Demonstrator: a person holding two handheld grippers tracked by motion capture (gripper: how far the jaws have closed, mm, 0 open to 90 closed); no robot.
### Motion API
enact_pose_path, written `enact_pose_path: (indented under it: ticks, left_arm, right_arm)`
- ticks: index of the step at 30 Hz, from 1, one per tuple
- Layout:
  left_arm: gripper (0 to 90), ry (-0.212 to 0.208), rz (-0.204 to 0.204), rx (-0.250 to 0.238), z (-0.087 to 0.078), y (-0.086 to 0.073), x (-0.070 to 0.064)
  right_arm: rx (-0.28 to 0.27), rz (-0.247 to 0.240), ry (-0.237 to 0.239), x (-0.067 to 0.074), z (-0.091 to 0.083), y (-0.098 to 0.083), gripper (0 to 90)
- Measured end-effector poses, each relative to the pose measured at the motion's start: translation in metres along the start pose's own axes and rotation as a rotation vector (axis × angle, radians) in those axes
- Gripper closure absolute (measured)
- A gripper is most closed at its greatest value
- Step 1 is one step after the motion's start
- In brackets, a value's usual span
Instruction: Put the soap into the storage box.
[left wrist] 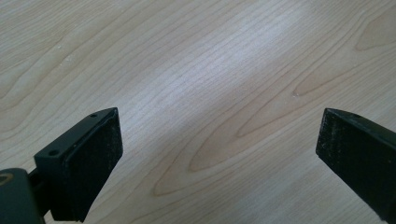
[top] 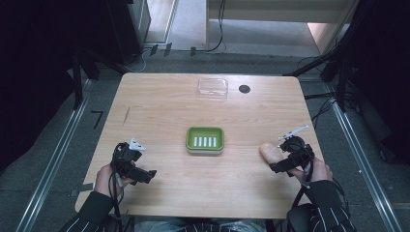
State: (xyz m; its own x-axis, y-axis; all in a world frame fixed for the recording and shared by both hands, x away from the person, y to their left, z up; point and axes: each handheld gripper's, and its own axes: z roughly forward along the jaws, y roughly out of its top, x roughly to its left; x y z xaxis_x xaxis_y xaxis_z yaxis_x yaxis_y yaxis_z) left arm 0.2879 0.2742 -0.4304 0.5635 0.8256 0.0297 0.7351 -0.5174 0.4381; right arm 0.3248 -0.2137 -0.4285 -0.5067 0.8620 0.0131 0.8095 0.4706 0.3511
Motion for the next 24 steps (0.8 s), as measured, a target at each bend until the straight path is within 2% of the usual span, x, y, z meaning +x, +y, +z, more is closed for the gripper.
enact_pose_path:
  ticks: [16,24]
  left_arm:
    - [1.3,0.005,-0.010,-0.002,-0.001,-0.004,0.002]
    - [1.3,0.003,-0.001,0.003,-0.001,-0.002,0.001]
  right_arm:
    - [0.020,-0.019,-0.007,0.005,0.003,0.009,7.7]
    - [0.026,-0.010,-0.007,0.004,0.002,0.011,7.7]
